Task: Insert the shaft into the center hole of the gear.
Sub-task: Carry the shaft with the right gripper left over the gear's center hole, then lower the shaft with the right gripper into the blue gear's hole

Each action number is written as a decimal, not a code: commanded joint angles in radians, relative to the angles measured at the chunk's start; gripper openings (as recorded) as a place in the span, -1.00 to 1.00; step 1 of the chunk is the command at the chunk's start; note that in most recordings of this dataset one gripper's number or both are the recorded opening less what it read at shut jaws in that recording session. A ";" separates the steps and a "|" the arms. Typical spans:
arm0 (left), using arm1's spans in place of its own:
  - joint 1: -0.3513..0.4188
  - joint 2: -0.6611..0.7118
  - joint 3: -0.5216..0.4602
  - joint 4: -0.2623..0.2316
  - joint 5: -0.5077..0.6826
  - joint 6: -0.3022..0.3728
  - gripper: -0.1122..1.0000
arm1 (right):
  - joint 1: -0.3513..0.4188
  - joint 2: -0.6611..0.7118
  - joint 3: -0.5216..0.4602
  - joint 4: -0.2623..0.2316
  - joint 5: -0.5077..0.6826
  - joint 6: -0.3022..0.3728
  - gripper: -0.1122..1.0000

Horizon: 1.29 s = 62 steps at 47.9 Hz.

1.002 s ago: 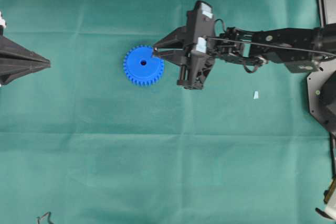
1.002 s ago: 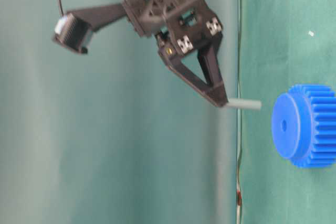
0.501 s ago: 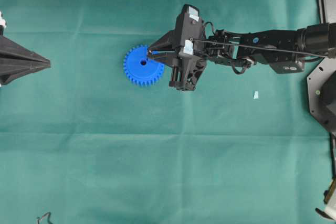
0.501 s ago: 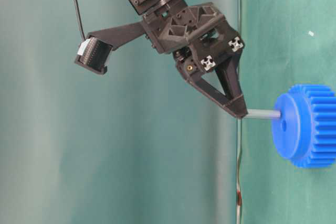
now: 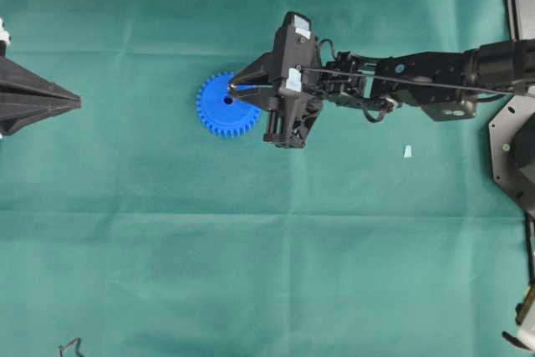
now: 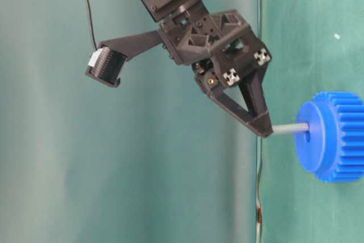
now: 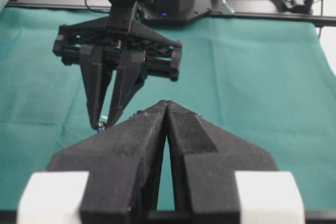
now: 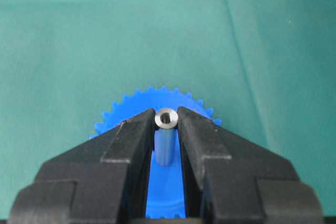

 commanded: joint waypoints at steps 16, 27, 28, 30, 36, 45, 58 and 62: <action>-0.003 0.009 -0.025 0.002 -0.003 -0.015 -0.80 | -0.002 -0.018 -0.018 0.002 -0.009 0.002 -0.49; -0.003 0.009 -0.025 0.002 -0.003 -0.015 -0.80 | -0.002 -0.032 -0.020 0.003 -0.023 0.003 -0.49; -0.003 0.008 -0.025 0.002 -0.003 -0.015 -0.80 | -0.002 -0.032 -0.021 0.003 -0.025 0.003 -0.49; -0.003 0.009 -0.025 0.003 -0.003 -0.015 -0.80 | 0.002 -0.031 -0.023 0.005 -0.028 0.003 -0.49; -0.003 0.009 -0.025 0.002 -0.003 -0.015 -0.80 | 0.006 -0.023 -0.032 0.005 -0.031 0.003 -0.49; -0.003 0.009 -0.025 0.002 -0.003 -0.017 -0.80 | 0.006 0.002 -0.032 0.006 -0.038 0.003 -0.49; -0.003 0.008 -0.025 0.002 -0.003 -0.018 -0.80 | 0.006 0.014 -0.032 0.017 -0.063 0.005 -0.49; -0.003 0.008 -0.025 0.002 -0.003 -0.018 -0.80 | 0.006 0.012 -0.034 0.015 -0.072 0.005 -0.49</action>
